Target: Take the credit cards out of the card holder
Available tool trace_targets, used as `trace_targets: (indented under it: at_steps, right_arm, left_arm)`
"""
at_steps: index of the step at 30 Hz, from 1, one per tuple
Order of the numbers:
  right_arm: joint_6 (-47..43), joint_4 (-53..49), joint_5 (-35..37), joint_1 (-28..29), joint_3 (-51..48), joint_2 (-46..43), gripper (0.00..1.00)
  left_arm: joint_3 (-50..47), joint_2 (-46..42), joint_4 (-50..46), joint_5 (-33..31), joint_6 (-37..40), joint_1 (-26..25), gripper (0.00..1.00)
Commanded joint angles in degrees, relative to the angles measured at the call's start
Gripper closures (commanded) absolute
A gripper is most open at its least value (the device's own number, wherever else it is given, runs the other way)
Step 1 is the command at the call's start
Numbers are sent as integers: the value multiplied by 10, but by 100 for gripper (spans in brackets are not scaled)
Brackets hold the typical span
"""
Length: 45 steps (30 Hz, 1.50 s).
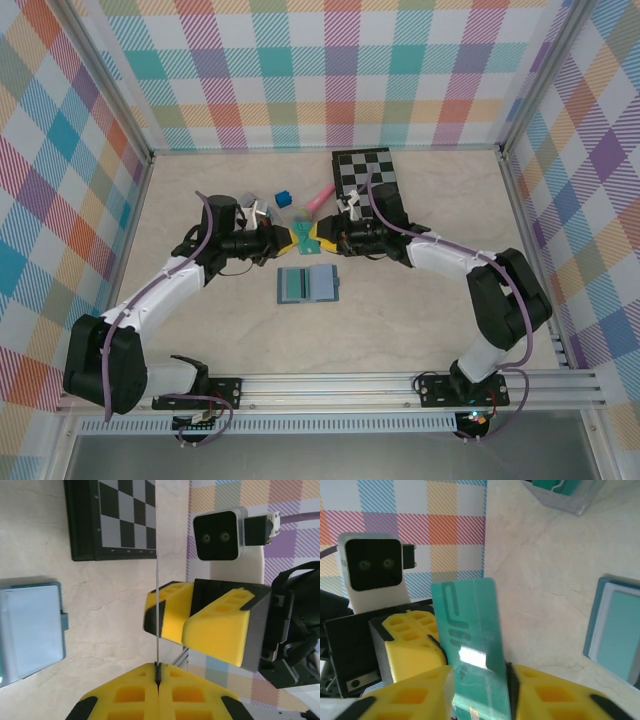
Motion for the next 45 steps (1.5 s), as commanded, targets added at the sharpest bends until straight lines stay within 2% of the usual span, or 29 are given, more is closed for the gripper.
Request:
trace_targets:
  at_steps: [1, 5, 10, 15, 21, 27, 29, 32, 34, 37, 41, 42, 45]
  right_arm:
    - [34, 67, -31, 1, -8, -6, 78]
    - [54, 99, -41, 5, -12, -6, 90]
    - [67, 114, -39, 19, -7, -6, 92]
    - [85, 142, -37, 25, -7, 3, 92]
    - [94, 146, -29, 26, -7, 16, 92]
    - [71, 105, -5, 26, -10, 16, 90]
    - [48, 71, 6, 26, -7, 11, 84]
    - [-16, -30, 46, 25, 2, -11, 63]
    - [-73, -115, 83, 23, 17, -29, 47]
    - [-143, -204, 133, 14, 31, -52, 29]
    - [-214, -262, 203, -2, 22, -83, 5]
    - [-226, -267, 217, -9, 16, -92, 1]
    - [-255, -266, 229, -30, -3, -111, 0]
  left_arm:
    - [-3, 2, 35, 25, -36, 9, 100]
    - [1, -3, 51, 23, -56, 9, 99]
    - [1, -4, 64, 17, -65, 8, 68]
    - [-3, -10, 58, -6, -50, 7, 62]
    - [-7, -16, 61, -10, -47, 5, 68]
    - [-8, -33, 40, -28, -28, 5, 93]
    - [-3, -35, 20, -37, -13, 5, 100]
    - [18, -41, -66, -75, 52, 5, 100]
    - [48, -43, -173, -140, 120, 5, 100]
    - [100, -35, -291, -250, 217, 4, 100]
    - [149, -15, -340, -361, 312, 3, 100]
    - [161, -8, -344, -384, 333, 2, 100]
    - [195, 18, -343, -442, 402, 2, 100]
